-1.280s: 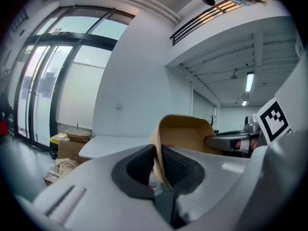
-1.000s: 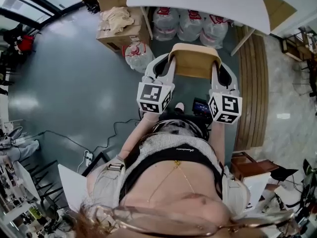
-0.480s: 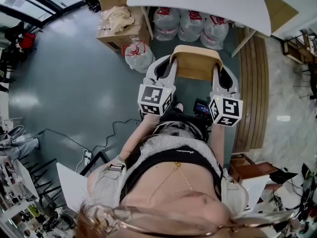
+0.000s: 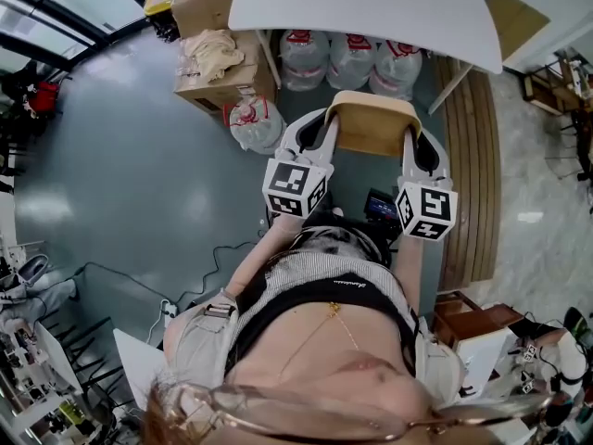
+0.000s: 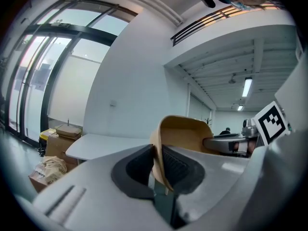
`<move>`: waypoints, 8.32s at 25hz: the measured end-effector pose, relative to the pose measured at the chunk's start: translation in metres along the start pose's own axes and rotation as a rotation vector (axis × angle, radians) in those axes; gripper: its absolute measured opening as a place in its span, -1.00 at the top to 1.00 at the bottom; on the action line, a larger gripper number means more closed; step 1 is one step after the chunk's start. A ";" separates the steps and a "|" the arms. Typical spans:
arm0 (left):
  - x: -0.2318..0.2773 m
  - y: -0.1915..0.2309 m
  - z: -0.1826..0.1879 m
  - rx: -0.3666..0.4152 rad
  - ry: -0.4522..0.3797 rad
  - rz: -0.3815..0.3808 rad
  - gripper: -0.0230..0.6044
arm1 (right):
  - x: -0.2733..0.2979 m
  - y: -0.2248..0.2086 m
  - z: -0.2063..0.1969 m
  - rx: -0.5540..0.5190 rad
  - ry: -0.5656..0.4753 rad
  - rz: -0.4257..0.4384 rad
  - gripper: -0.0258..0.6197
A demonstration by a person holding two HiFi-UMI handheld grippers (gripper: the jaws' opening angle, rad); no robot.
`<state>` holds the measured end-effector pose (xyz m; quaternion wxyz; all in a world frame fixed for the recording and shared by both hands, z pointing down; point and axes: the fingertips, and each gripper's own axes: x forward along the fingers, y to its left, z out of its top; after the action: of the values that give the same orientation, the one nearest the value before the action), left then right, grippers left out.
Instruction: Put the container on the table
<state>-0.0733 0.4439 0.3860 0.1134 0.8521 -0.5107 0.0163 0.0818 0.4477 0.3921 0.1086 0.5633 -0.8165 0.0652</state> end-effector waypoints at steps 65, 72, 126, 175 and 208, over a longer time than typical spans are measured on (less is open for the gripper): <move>0.196 0.179 0.059 0.020 0.024 0.019 0.83 | 0.265 -0.029 0.060 -0.013 0.041 0.012 0.74; 0.227 0.179 0.063 0.021 0.027 0.061 0.83 | 0.291 -0.054 0.066 0.001 0.040 0.058 0.75; 0.418 0.161 0.075 0.003 0.052 -0.085 0.84 | 0.378 -0.201 0.081 0.031 0.049 -0.091 0.75; 0.513 0.273 0.095 -0.038 0.073 -0.001 0.85 | 0.532 -0.203 0.112 -0.005 0.086 0.001 0.74; 0.630 0.176 0.106 0.008 0.085 0.059 0.85 | 0.547 -0.357 0.115 0.022 0.073 0.081 0.73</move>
<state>0.0641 -0.2038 0.4039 0.1311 0.8357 -0.5301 0.0577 0.2168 -0.2013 0.4120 0.1295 0.5284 -0.8332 0.0992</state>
